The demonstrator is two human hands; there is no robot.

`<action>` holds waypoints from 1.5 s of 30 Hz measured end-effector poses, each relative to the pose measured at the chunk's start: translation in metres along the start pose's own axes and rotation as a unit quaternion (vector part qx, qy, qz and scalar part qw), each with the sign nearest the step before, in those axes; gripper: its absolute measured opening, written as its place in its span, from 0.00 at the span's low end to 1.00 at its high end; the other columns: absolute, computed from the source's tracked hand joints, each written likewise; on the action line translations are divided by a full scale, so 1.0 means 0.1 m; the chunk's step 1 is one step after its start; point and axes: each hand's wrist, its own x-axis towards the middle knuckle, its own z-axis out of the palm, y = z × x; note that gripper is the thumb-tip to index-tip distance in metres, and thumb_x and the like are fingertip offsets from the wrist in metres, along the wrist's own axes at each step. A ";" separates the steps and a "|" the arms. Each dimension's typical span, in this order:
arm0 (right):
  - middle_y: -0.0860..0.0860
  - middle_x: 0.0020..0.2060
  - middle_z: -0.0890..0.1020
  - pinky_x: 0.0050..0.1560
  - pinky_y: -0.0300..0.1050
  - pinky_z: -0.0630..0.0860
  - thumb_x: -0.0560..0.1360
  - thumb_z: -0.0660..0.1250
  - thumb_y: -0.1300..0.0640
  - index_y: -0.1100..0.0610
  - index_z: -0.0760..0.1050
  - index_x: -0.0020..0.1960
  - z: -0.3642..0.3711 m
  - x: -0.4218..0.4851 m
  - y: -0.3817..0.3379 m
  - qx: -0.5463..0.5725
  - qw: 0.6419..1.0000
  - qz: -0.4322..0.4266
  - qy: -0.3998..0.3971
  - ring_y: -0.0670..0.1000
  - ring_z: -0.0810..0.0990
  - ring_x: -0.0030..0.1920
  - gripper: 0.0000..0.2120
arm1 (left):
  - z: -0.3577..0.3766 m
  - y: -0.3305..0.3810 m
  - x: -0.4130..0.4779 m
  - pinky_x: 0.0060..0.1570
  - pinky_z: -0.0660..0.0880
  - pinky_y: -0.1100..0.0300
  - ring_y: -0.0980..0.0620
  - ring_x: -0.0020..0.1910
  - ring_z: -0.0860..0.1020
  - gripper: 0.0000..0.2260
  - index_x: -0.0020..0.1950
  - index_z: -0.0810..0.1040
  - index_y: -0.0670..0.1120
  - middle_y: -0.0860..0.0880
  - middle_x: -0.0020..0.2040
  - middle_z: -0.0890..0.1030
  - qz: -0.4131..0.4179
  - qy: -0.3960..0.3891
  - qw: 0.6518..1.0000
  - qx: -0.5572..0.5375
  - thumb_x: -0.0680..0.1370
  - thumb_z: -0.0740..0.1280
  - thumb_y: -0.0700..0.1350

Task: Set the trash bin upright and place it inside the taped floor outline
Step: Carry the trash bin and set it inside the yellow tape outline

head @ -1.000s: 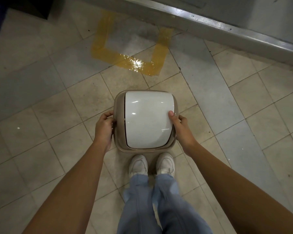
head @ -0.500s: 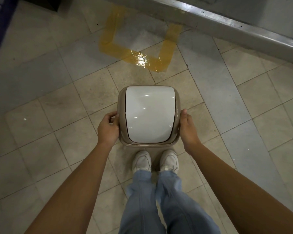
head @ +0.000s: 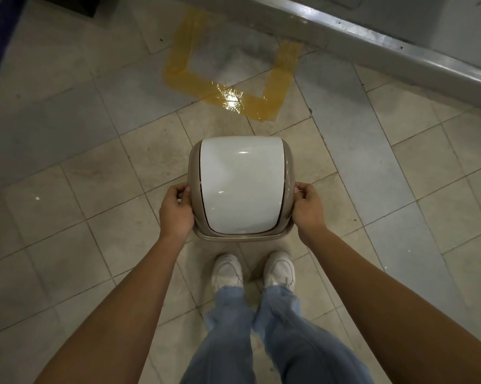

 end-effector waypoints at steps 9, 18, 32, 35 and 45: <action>0.54 0.48 0.78 0.53 0.46 0.72 0.80 0.55 0.60 0.61 0.72 0.61 0.39 0.23 -0.33 0.019 1.000 -0.016 -0.006 0.51 0.75 0.48 0.13 | -0.16 0.22 0.42 0.50 0.73 0.56 0.51 0.48 0.75 0.11 0.59 0.74 0.45 0.48 0.51 0.77 -0.005 0.007 0.999 -0.037 0.80 0.57 0.43; 0.54 0.51 0.78 0.52 0.49 0.74 0.81 0.55 0.57 0.58 0.72 0.59 0.62 0.41 -0.61 0.028 0.999 -0.045 0.009 0.52 0.76 0.49 0.12 | -0.22 0.43 0.81 0.44 0.72 0.61 0.61 0.43 0.75 0.09 0.56 0.74 0.46 0.55 0.45 0.77 0.008 0.003 0.998 -0.056 0.80 0.57 0.44; 0.56 0.56 0.79 0.59 0.51 0.74 0.81 0.55 0.58 0.58 0.73 0.61 0.69 0.65 -0.76 0.045 0.997 -0.062 0.014 0.53 0.77 0.54 0.13 | -0.10 0.61 1.02 0.46 0.73 0.62 0.58 0.45 0.76 0.08 0.56 0.74 0.48 0.53 0.48 0.78 0.014 0.008 0.996 -0.093 0.81 0.57 0.45; 0.55 0.56 0.78 0.57 0.49 0.74 0.81 0.55 0.58 0.59 0.72 0.61 0.69 0.69 -0.82 0.055 0.996 -0.065 0.010 0.52 0.76 0.53 0.13 | -0.07 0.68 1.07 0.51 0.73 0.55 0.54 0.46 0.76 0.08 0.55 0.74 0.48 0.49 0.51 0.78 0.014 0.009 0.995 -0.094 0.81 0.57 0.45; 0.44 0.46 0.78 0.44 0.37 0.72 0.81 0.52 0.50 0.51 0.73 0.56 0.65 0.78 -0.69 0.048 0.992 -0.109 -0.029 0.41 0.76 0.47 0.12 | -0.04 0.53 1.12 0.52 0.72 0.54 0.52 0.49 0.78 0.09 0.51 0.79 0.53 0.51 0.51 0.82 -0.020 -0.021 0.984 -0.178 0.78 0.59 0.47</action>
